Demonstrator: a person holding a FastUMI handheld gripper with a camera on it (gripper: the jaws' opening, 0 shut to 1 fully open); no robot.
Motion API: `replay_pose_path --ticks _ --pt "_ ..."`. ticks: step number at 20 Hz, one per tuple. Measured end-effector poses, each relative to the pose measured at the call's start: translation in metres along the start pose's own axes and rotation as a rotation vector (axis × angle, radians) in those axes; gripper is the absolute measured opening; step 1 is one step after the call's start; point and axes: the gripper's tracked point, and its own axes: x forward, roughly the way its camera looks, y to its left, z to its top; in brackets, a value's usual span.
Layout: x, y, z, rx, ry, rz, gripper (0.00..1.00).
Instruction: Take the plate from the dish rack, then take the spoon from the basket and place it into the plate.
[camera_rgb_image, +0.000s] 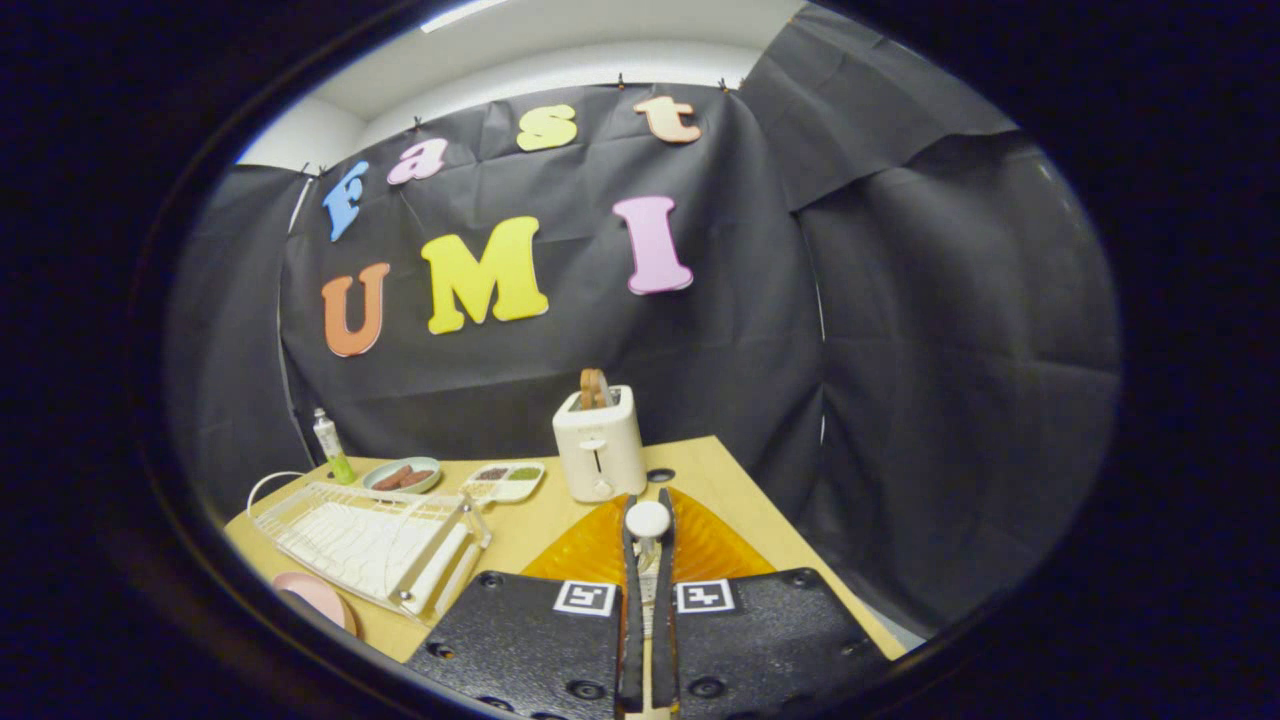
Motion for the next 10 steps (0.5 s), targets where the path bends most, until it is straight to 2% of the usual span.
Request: replay_pose_path --ticks 5,10 --pt "-0.054 0.081 0.049 -0.028 -0.063 0.136 0.08" --pt "-0.093 0.183 0.039 -0.041 0.004 0.352 0.09"
